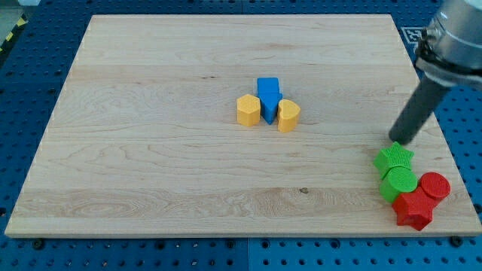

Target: Push yellow heart towards center

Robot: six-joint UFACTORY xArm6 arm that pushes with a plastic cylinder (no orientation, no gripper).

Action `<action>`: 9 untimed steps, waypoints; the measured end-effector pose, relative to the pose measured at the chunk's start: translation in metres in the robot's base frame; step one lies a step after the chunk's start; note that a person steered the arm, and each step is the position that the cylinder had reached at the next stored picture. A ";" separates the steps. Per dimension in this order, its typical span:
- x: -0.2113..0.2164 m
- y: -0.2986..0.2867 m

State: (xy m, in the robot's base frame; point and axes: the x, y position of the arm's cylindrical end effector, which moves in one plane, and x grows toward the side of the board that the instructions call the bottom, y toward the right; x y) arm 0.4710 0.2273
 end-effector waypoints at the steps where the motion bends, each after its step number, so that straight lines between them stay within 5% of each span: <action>1: -0.047 -0.035; 4: -0.037 -0.043; 7: -0.025 -0.174; 9: -0.025 -0.181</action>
State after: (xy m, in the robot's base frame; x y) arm 0.4455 0.0462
